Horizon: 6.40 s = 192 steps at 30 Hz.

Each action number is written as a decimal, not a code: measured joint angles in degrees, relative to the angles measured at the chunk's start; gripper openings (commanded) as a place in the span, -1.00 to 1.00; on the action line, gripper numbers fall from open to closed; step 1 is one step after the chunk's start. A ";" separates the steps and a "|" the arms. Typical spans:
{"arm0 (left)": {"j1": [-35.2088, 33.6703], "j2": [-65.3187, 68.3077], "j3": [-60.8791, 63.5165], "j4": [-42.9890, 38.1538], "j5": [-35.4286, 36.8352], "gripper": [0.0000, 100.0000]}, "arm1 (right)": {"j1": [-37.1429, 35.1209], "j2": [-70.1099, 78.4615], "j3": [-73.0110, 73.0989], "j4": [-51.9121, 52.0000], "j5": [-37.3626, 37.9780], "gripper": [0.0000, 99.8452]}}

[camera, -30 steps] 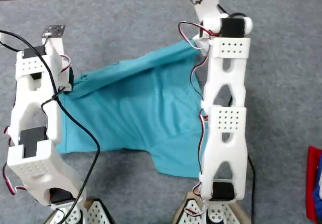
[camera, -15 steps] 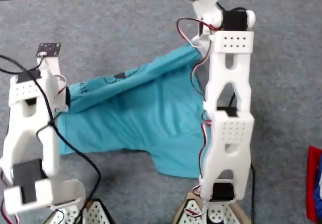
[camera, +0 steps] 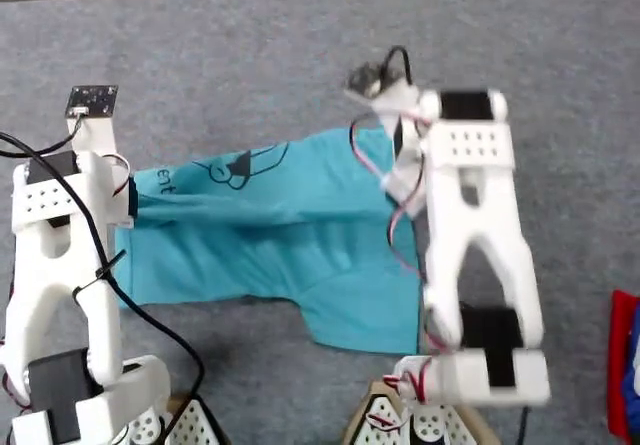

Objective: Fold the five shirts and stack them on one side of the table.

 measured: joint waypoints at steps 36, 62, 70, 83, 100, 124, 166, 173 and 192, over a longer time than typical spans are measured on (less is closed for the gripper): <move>0.00 0.00 8.26 6.95 -10.37 -0.63 | 4.04 -23.82 38.33 -4.40 2.20 -0.35; 1.41 -0.09 -10.64 25.32 -10.46 -0.59 | -21.89 15.38 10.46 -8.44 -17.85 -0.69; 1.41 -0.09 -10.11 25.05 -10.46 -0.59 | -21.89 18.29 8.88 -8.35 -18.02 -0.92; 1.41 -0.09 -10.11 25.05 -10.46 -0.59 | -22.15 18.29 9.05 -3.69 -18.02 -0.96; 1.41 -0.09 -10.11 25.05 -10.46 -0.59 | -29.10 -1.41 28.66 -5.10 -18.11 -0.93; 6.59 -0.09 -9.67 11.43 9.14 -0.59 | -10.29 5.98 -2.99 -5.89 -18.20 -0.99; -3.52 20.31 -11.08 11.16 -1.58 -0.96 | -5.19 85.80 -102.33 12.57 -18.02 -0.99; -0.97 21.27 -27.96 15.21 4.92 -0.96 | -3.08 79.03 -102.33 12.57 -18.20 -0.99; 3.78 47.12 -35.16 7.30 10.02 -0.96 | -7.30 38.77 -46.68 7.12 -20.92 -0.99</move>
